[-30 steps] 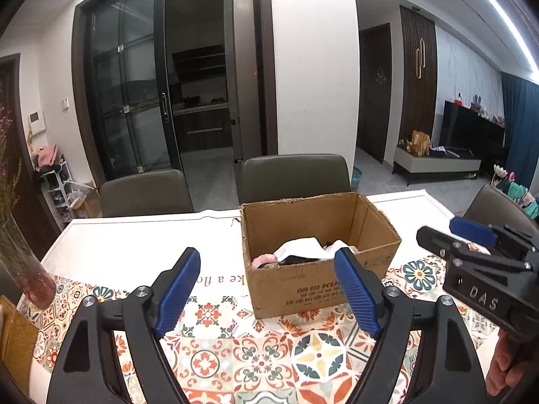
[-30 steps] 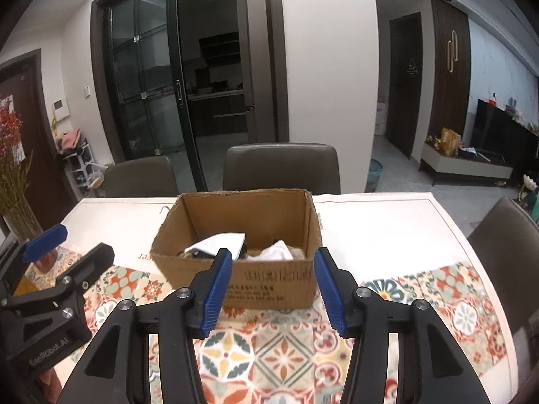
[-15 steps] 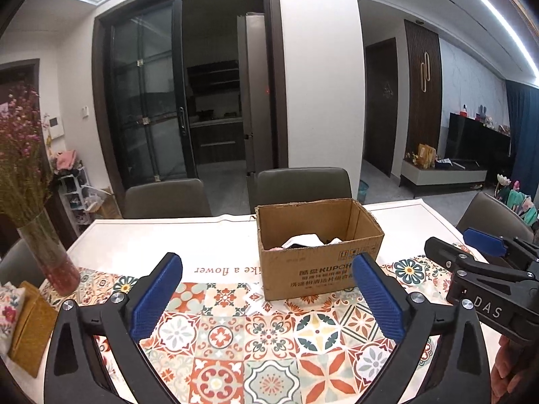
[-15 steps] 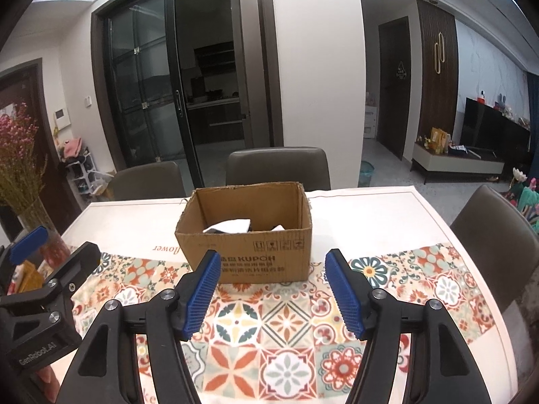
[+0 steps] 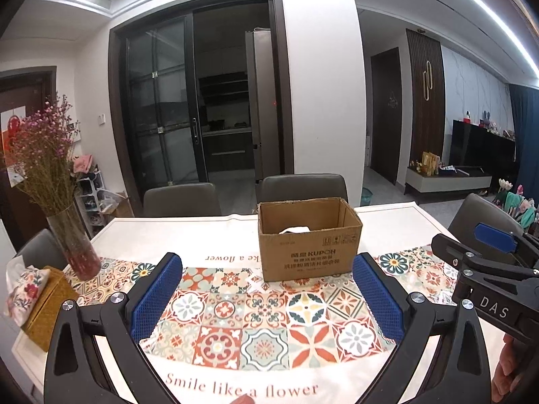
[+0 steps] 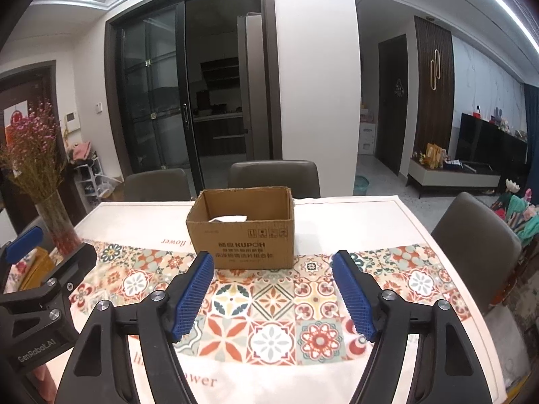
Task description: Organize soft objects
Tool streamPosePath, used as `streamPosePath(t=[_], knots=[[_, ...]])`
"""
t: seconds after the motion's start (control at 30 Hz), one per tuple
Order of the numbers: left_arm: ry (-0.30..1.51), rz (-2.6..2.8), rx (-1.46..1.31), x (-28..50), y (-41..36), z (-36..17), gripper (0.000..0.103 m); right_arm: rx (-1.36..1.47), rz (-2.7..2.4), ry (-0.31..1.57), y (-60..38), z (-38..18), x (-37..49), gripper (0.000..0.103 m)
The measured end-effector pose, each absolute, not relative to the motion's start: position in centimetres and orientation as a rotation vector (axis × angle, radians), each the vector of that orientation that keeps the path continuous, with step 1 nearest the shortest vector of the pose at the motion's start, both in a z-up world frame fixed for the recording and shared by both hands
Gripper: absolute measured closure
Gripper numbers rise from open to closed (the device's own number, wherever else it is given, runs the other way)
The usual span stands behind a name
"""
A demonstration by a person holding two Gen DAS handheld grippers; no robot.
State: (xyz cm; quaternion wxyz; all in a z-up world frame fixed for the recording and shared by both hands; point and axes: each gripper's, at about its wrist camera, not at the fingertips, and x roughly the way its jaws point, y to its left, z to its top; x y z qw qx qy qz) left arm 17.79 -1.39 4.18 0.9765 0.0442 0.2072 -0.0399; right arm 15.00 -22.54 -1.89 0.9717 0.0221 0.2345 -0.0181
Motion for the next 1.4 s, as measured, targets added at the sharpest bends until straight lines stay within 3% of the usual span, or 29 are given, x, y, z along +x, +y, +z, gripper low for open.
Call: streamPosePath(t=[0.6,1.4], knots=[[0.369,-0.053,0.097,9.0,-2.1,5.6,0.0,0.05,-0.022,0.424,-23.9,-1.0,6.4,0.029],[0.343,-0.041,0.073,6.0,-2.0,6.2,0.0,0.056,-0.015,0.401,-23.9,-0.4,4.0,0.029]])
